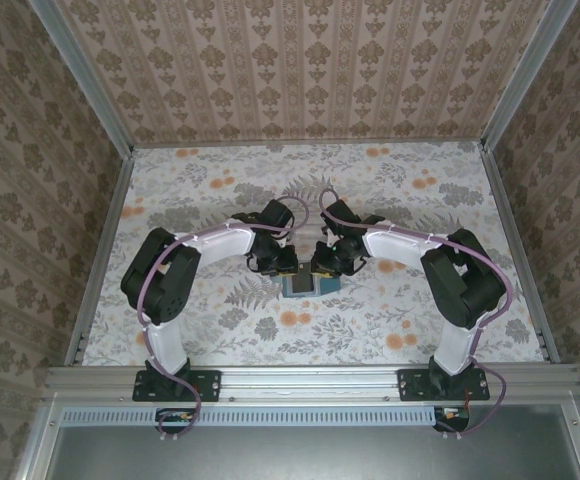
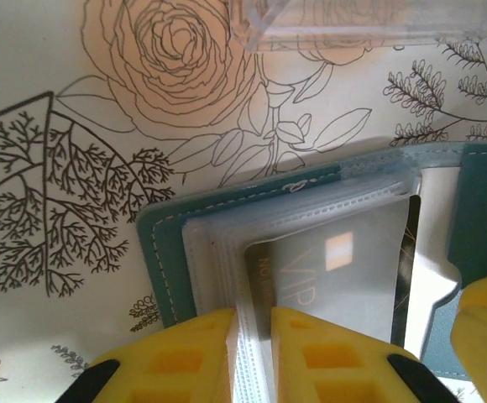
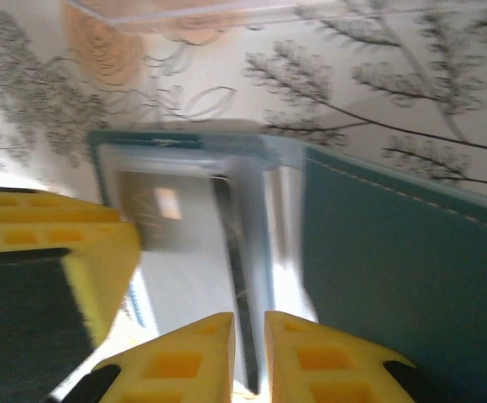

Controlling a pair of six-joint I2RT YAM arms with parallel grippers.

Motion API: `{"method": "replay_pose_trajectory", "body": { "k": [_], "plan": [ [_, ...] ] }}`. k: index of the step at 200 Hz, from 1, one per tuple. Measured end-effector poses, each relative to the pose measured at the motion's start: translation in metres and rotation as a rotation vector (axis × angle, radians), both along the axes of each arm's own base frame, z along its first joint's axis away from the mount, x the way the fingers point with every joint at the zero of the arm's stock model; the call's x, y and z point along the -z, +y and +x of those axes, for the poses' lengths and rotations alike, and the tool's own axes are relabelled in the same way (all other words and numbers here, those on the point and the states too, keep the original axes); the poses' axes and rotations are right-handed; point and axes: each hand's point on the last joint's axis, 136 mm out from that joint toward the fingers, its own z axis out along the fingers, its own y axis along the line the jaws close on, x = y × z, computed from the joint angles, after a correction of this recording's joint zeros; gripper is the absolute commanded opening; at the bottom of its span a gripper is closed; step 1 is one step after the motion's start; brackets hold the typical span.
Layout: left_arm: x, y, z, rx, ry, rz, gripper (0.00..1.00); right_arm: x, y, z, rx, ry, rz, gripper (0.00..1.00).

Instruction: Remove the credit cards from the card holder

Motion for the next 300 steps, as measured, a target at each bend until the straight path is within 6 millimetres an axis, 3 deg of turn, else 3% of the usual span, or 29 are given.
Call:
{"method": "replay_pose_trajectory", "body": {
  "k": [67, 115, 204, 300],
  "plan": [
    [0.0, 0.0, 0.0, 0.003, -0.001, 0.0, 0.18, -0.006, 0.016, 0.006, -0.007, -0.008, 0.087, 0.19],
    [0.0, 0.0, 0.0, 0.006, -0.002, 0.0, 0.18, 0.011, 0.014, 0.002, -0.008, 0.032, 0.067, 0.2],
    [0.0, 0.001, 0.0, 0.01, -0.007, 0.004, 0.18, 0.02, -0.001, -0.002, -0.008, 0.039, -0.024, 0.24],
    [-0.004, 0.003, -0.002, 0.01, -0.014, -0.001, 0.2, 0.01, 0.006, 0.0, -0.019, 0.024, 0.022, 0.22]
  ]
}}
